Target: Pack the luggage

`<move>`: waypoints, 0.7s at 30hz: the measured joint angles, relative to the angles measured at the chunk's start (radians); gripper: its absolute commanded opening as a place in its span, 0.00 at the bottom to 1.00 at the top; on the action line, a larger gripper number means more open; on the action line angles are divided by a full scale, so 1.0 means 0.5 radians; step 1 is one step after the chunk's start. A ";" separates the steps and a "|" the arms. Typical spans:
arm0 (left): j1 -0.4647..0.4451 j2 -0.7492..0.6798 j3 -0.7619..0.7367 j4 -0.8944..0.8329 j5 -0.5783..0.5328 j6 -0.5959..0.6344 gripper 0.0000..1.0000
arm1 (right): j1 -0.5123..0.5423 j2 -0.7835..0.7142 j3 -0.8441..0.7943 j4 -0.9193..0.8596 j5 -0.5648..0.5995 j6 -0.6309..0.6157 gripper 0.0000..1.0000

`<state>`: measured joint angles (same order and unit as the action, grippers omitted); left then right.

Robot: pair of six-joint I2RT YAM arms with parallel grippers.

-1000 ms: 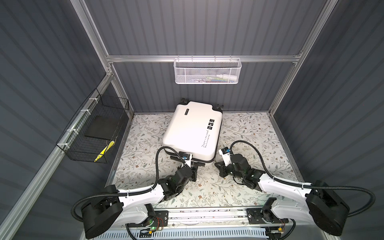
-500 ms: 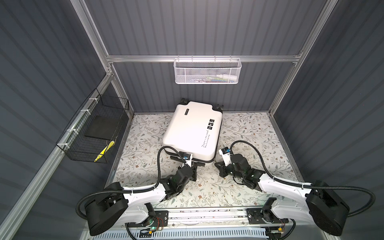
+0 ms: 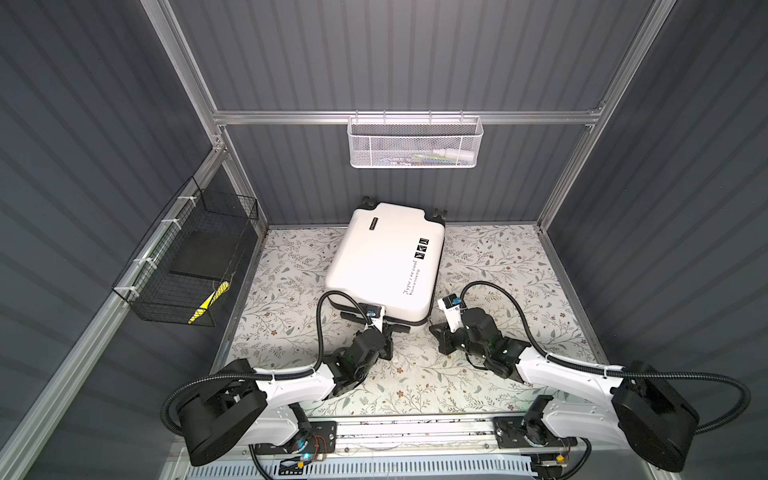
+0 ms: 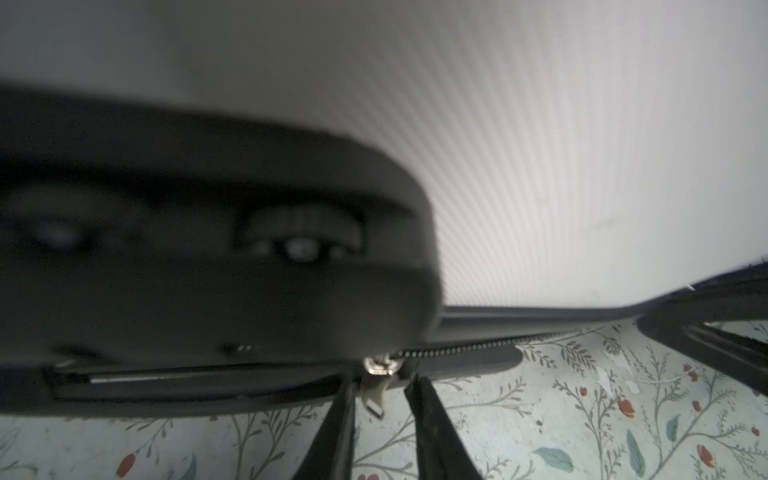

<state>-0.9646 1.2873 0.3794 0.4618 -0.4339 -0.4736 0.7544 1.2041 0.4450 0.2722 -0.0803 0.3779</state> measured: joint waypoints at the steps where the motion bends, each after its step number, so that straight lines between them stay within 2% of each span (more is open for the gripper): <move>1: 0.005 0.000 0.000 0.001 0.004 0.001 0.22 | 0.000 0.000 0.000 0.000 0.000 0.000 0.00; 5: 0.011 0.000 0.000 0.001 0.018 0.008 0.17 | 0.000 0.000 0.000 0.000 0.000 0.000 0.00; 12: 0.035 -0.015 0.000 -0.013 0.040 0.043 0.00 | 0.000 0.000 0.000 0.000 0.000 -0.001 0.00; 21: 0.048 -0.108 0.000 -0.116 0.093 0.091 0.00 | 0.000 0.000 0.000 0.000 -0.001 -0.001 0.00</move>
<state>-0.9405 1.2331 0.3794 0.4038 -0.3874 -0.4282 0.7544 1.2041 0.4450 0.2722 -0.0807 0.3775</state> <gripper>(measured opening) 0.049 0.045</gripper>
